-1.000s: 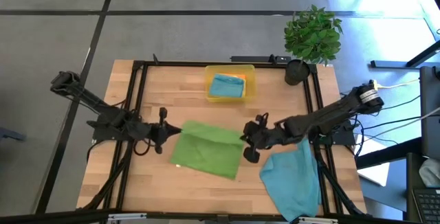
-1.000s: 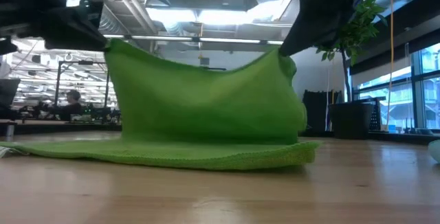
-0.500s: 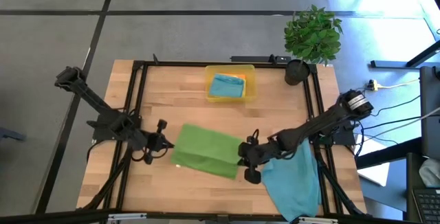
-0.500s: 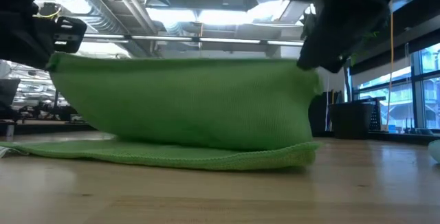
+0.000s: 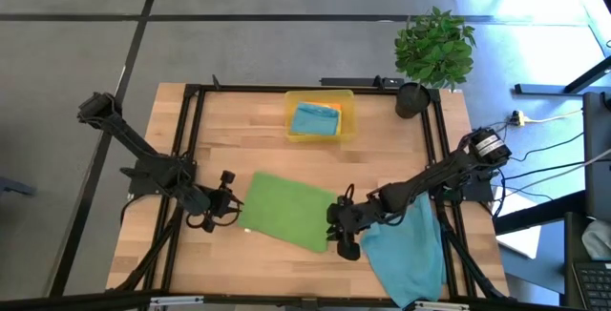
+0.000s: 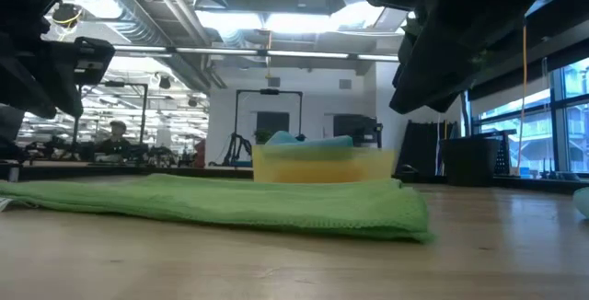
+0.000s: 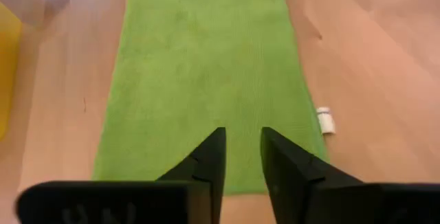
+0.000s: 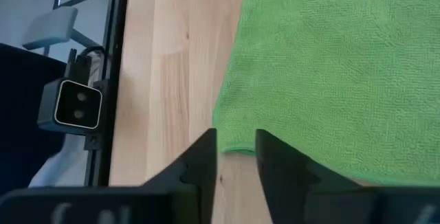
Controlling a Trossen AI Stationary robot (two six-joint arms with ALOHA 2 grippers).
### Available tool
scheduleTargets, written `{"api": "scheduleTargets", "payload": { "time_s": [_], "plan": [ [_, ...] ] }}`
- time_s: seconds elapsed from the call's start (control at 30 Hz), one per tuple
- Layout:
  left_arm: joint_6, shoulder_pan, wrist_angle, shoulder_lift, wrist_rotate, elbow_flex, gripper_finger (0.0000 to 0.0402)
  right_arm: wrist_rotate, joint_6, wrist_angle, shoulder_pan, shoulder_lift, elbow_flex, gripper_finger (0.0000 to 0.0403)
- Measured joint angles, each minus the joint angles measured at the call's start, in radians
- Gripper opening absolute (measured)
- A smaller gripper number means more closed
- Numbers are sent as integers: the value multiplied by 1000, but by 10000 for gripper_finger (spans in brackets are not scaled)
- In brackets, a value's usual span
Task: Fold microfiber towels
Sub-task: Fold the green microfiber cloth
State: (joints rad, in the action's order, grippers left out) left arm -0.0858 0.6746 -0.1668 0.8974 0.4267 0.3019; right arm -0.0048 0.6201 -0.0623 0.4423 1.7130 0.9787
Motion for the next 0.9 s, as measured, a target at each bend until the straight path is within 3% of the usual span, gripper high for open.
{"api": "scheduleTargets", "payload": {
  "time_s": [0.13, 0.3, 0.47, 0.83, 0.9],
  "plan": [
    [-17, 2, 2, -1, -4, 22, 107, 0, -6, -1, -1, 0, 0, 140],
    [-17, 2, 7, -2, -3, 74, 110, 28, -68, -2, -6, 0, 0, 153],
    [-35, -27, 10, -1, 17, 57, 108, 162, -87, -28, -45, 0, -7, 140],
    [-174, -105, 49, 0, -43, -2, 108, 79, -129, -31, -226, 0, -55, 90],
    [-178, -119, 55, 12, -93, -3, 108, 78, -141, -47, -245, 0, -55, 84]
  ]
}}
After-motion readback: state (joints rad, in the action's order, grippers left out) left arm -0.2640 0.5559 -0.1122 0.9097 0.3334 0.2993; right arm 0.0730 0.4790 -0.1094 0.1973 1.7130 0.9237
